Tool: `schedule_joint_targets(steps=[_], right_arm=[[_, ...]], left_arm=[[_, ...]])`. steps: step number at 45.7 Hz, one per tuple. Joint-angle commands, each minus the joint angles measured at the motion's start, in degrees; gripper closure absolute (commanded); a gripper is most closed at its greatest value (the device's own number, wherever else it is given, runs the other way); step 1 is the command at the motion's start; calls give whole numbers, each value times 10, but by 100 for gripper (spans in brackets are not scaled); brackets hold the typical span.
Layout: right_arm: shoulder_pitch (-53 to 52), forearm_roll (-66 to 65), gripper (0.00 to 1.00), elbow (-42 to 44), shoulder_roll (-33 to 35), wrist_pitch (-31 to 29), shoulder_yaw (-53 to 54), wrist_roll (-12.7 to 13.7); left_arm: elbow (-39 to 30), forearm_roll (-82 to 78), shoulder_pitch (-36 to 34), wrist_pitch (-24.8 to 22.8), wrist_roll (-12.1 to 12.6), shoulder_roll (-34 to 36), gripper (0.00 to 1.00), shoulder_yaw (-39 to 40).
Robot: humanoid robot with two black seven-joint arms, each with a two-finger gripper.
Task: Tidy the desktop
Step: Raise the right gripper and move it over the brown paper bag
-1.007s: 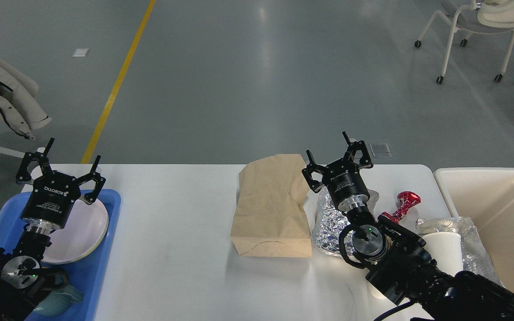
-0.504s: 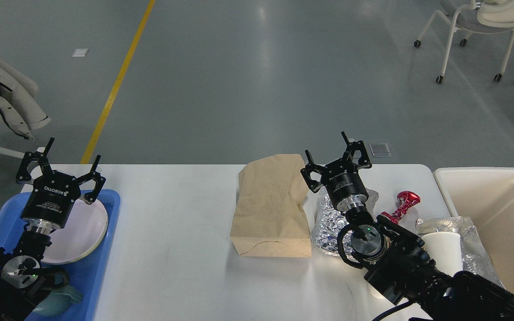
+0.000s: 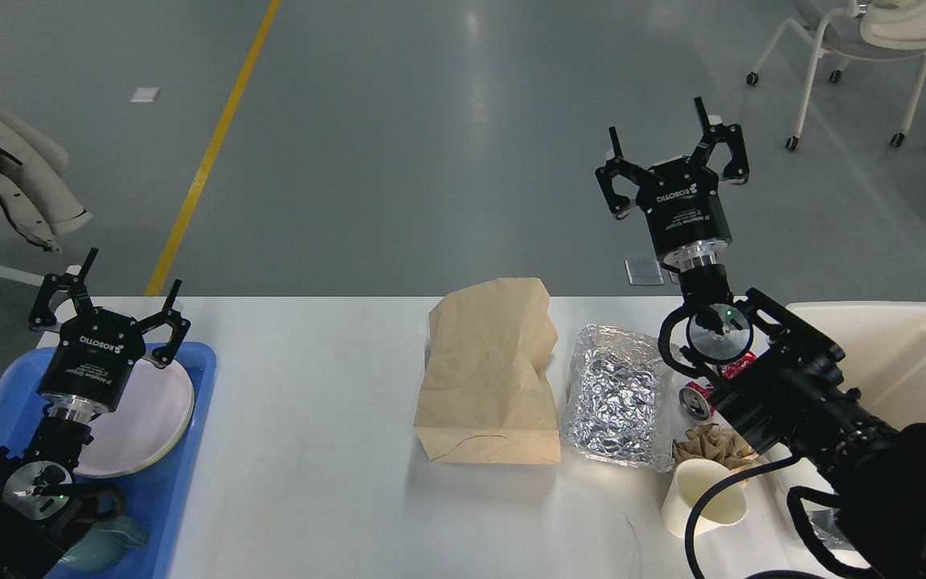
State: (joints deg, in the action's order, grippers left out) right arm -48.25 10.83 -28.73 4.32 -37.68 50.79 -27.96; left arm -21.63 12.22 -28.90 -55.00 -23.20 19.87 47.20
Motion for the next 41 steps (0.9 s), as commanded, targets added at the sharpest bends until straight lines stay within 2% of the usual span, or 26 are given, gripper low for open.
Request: schedule_joint_targets(steps=[1, 10, 35, 41], right_arm=[[-11, -1, 0, -4, 32, -3, 2, 1], [-1, 0, 0, 5, 72, -7, 3, 2], [69, 26, 0, 37, 61, 29, 19, 0], [57, 7, 0, 38, 54, 48, -28, 16]], left_arm=[[0, 0, 1, 0, 0, 0, 3, 0], [0, 0, 1, 0, 0, 0, 3, 1], [0, 0, 1, 0, 0, -1, 3, 1], [0, 0, 1, 0, 0, -1, 3, 1]])
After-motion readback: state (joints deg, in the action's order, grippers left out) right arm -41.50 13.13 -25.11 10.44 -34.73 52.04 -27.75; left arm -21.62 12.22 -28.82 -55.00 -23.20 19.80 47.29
